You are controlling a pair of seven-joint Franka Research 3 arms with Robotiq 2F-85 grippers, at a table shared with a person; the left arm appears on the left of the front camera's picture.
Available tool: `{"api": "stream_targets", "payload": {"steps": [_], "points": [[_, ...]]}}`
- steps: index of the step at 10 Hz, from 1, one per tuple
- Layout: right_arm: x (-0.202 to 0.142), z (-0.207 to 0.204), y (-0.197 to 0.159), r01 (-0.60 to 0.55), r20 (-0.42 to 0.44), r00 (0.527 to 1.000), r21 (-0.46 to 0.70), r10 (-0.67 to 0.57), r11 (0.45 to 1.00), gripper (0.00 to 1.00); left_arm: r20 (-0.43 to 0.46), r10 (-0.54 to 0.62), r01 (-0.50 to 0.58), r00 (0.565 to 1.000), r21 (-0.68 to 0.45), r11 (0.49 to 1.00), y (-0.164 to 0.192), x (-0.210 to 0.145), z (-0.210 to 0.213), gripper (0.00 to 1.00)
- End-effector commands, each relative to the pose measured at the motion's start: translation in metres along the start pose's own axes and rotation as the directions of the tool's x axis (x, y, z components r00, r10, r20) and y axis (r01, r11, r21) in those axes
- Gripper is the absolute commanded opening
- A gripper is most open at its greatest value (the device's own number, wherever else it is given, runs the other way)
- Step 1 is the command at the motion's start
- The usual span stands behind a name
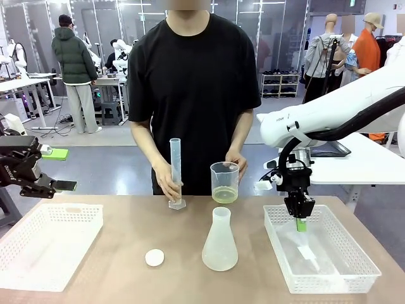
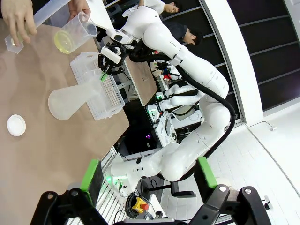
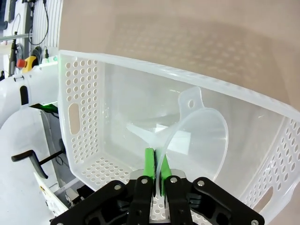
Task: Prepare the solutions needed for the experiment.
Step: Pick up the Plastic Funnel and insert it into the Big flask.
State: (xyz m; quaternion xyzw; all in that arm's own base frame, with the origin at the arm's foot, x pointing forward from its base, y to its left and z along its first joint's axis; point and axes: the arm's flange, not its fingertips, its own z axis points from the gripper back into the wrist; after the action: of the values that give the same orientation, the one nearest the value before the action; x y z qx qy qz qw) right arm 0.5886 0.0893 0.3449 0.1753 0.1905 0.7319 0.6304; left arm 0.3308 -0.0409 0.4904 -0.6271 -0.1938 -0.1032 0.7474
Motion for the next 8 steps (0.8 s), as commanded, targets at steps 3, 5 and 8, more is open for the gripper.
{"api": "stream_targets", "payload": {"steps": [3,5,8], "points": [[0.011,0.023,0.054,0.037,-0.051,0.997,-0.23,-0.05,0.973,0.0,0.012,-0.012,0.012,1.0,-0.024,1.0,-0.002,0.003,-0.002,1.0],[0.026,0.044,0.105,0.101,-0.084,0.987,-0.341,-0.137,0.935,0.0,0.012,-0.012,0.012,1.0,-0.024,1.0,-0.002,0.003,-0.002,1.0],[0.053,0.062,0.177,0.062,-0.122,0.976,-0.643,-0.182,0.763,0.0,0.012,-0.012,0.012,1.0,-0.024,1.0,-0.002,0.003,-0.002,1.0]]}}
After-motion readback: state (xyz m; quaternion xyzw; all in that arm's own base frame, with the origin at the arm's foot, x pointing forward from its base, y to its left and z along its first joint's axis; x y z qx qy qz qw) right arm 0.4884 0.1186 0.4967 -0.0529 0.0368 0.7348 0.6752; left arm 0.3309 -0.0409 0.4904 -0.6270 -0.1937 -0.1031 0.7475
